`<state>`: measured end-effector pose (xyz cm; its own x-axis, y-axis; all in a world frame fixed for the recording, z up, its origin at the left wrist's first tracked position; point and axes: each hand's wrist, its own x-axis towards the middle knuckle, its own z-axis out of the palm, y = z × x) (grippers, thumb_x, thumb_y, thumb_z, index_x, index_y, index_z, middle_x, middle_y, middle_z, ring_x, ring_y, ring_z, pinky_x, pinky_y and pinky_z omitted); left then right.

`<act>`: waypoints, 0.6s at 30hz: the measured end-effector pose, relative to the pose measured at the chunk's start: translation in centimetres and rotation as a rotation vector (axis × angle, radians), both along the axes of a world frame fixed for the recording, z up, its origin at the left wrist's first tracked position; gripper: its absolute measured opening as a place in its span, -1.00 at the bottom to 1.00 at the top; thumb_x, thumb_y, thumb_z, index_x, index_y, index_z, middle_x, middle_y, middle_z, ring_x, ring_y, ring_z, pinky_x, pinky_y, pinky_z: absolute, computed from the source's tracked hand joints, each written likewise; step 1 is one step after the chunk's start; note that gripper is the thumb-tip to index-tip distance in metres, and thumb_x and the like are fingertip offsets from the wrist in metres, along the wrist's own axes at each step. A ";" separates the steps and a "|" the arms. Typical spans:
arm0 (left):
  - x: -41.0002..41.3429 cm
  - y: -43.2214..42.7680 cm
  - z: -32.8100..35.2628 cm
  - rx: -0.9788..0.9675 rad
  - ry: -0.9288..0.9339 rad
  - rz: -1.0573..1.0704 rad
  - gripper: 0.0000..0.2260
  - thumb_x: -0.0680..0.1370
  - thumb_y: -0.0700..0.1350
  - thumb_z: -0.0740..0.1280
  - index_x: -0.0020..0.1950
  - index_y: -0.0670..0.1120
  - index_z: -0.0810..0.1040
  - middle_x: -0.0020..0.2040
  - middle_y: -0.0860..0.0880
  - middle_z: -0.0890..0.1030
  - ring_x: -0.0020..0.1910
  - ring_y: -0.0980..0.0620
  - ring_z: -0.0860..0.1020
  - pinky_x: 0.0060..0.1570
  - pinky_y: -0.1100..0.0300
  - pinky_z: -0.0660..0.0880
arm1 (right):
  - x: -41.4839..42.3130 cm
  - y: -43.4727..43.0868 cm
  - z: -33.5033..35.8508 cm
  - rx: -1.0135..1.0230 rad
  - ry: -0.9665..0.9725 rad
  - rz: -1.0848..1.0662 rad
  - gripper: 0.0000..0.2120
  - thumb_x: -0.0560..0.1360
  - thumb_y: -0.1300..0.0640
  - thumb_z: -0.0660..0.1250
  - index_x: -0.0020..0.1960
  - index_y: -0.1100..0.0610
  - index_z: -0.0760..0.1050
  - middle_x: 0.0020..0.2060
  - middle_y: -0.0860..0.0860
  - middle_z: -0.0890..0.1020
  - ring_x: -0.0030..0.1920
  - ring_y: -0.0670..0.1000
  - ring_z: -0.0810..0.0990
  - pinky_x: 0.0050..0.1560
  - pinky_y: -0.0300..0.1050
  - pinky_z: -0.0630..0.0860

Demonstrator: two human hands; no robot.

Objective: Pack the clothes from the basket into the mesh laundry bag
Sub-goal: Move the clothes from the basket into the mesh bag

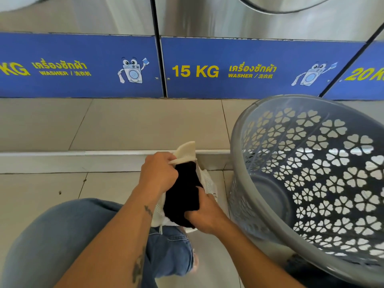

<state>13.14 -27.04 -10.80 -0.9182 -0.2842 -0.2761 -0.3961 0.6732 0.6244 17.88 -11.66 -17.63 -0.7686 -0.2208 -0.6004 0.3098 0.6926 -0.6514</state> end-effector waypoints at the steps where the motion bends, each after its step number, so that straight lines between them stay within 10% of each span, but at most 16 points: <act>1: 0.2 0.0 0.1 0.008 -0.018 -0.038 -0.68 0.47 -0.21 0.24 0.06 0.11 0.66 -0.07 -0.02 0.64 -0.23 -0.01 0.60 -0.36 0.23 0.47 | -0.3 -0.5 0.2 0.011 0.055 -0.034 -0.32 0.33 0.06 0.32 0.45 -0.01 0.32 0.22 0.10 0.54 0.22 0.18 0.57 0.19 0.08 0.59; 8: 0.3 -1.2 0.4 0.005 0.009 -0.072 -0.69 0.56 -0.14 0.23 0.23 0.11 0.60 0.15 -0.08 0.61 0.02 -0.08 0.58 0.01 0.11 0.53 | -2.1 -4.1 1.6 -0.237 0.153 -0.236 -0.45 0.58 0.23 0.26 0.54 -0.02 0.32 0.36 -0.06 0.51 0.38 0.03 0.47 0.41 0.01 0.44; 18: -0.9 -1.4 1.5 0.079 0.123 0.176 -0.75 0.50 -0.19 0.23 -0.08 0.06 0.67 -0.23 0.07 0.60 -0.24 0.05 0.56 -0.34 0.20 0.41 | -6.4 -0.8 -1.8 -0.211 -0.219 -0.307 -0.39 0.56 0.00 0.16 0.59 -0.22 0.15 0.51 0.11 0.40 0.44 0.18 0.42 0.50 0.20 0.32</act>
<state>12.20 -28.42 -9.28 -0.8844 -0.4250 -0.1930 -0.4208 0.5471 0.7236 11.48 -12.44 -19.38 -0.6771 -0.1373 -0.7230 0.6277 0.4050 -0.6648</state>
